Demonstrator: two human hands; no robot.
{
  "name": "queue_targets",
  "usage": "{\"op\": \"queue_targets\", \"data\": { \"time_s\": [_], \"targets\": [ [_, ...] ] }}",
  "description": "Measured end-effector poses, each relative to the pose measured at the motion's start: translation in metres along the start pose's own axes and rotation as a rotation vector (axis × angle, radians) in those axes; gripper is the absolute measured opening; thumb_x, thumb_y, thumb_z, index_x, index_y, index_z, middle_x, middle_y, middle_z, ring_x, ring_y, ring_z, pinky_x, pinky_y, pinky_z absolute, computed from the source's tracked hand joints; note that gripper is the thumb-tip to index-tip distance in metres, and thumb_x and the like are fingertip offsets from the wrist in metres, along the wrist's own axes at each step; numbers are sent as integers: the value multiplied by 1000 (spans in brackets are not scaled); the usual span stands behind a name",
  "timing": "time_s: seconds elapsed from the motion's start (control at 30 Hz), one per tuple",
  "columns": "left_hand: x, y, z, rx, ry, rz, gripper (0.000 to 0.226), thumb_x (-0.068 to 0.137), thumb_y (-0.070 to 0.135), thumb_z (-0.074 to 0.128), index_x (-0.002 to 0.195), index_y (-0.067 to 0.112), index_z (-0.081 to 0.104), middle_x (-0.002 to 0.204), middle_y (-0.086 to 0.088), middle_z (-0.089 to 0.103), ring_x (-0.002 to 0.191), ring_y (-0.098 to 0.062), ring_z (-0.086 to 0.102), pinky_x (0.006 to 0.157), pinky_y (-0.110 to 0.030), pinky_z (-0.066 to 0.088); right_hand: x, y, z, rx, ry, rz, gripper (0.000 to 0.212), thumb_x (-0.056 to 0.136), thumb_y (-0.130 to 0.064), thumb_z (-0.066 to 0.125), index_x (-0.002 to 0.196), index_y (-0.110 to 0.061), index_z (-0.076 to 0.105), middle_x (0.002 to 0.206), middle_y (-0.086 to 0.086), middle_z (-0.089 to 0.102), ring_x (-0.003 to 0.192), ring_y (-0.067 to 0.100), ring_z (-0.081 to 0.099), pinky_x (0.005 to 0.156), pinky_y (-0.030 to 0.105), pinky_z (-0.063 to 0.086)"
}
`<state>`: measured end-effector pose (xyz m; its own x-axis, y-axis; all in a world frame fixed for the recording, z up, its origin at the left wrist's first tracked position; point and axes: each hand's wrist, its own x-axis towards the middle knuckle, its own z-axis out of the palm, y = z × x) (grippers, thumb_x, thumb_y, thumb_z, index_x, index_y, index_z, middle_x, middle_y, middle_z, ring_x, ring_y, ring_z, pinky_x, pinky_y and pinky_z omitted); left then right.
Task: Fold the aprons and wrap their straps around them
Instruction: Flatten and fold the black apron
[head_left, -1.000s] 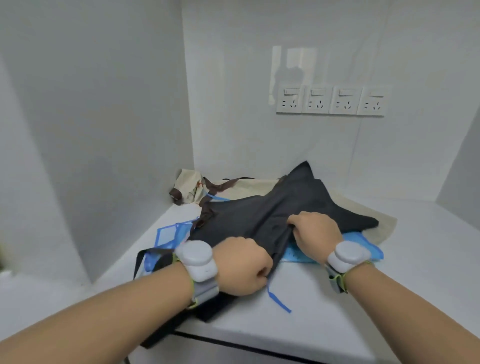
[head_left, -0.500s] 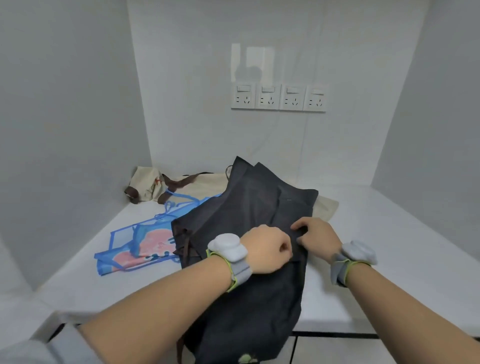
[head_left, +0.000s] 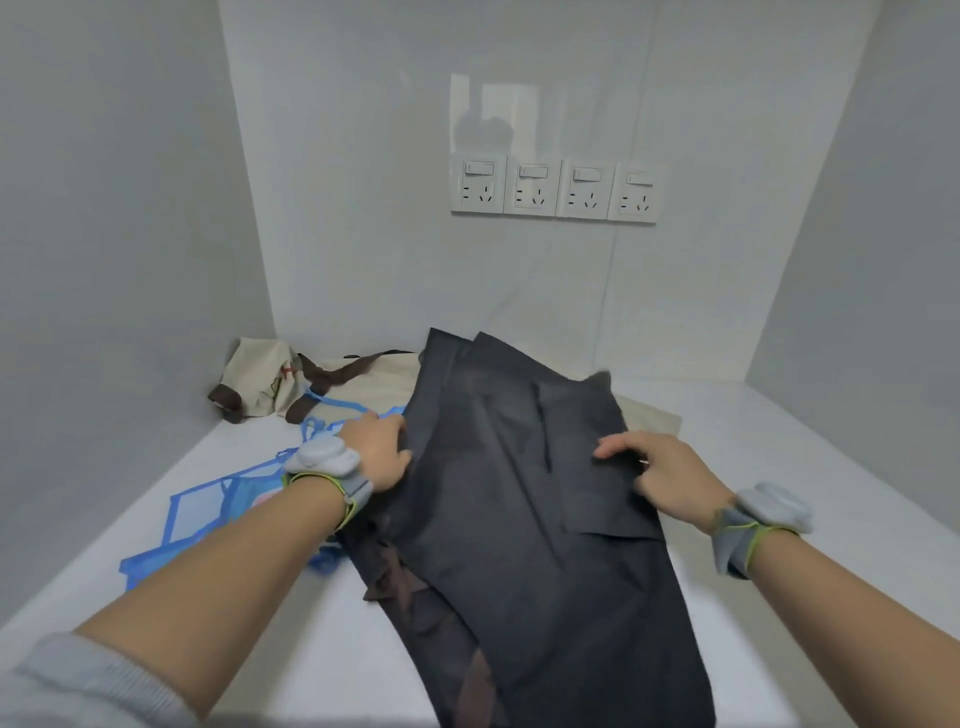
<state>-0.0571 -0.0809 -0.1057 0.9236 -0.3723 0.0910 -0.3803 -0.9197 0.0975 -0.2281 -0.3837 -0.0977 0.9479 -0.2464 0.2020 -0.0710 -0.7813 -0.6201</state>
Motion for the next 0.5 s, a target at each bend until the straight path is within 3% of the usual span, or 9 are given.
{"op": "queue_targets", "data": {
  "time_s": [0.1, 0.17, 0.33, 0.5],
  "targets": [
    [5, 4, 9, -66, -32, -16, 42, 91, 40, 58, 129, 24, 50, 125, -12, 52, 107, -31, 58, 92, -40, 49, 10, 11, 5, -342, -11, 175, 53, 76, 2, 45, 116, -24, 67, 131, 0, 60, 125, 26, 50, 105, 31, 40],
    [9, 3, 12, -147, -13, -49, 35, 90, 30, 60, 124, 24, 53, 124, -11, 53, 103, -30, 59, 90, -38, 50, 20, -3, 14, -480, 44, 141, 48, 80, -9, 49, 123, -26, 59, 131, 2, 57, 122, 32, 45, 102, 40, 42],
    [12, 3, 9, -377, 77, -105, 37, 85, 3, 50, 113, 23, 66, 122, -5, 63, 112, -27, 59, 92, -31, 47, 46, -70, 66, -429, -26, -54, 39, 92, -40, 49, 127, -23, 53, 125, 9, 56, 115, 36, 50, 99, 43, 43],
    [-7, -17, -3, -309, 94, -13, 41, 85, 2, 49, 112, 25, 71, 122, -1, 66, 116, -22, 58, 97, -28, 45, 60, -124, 130, -476, -132, -121, 50, 93, -57, 40, 138, -36, 40, 132, 5, 42, 121, 33, 39, 95, 46, 43]
  ]
}}
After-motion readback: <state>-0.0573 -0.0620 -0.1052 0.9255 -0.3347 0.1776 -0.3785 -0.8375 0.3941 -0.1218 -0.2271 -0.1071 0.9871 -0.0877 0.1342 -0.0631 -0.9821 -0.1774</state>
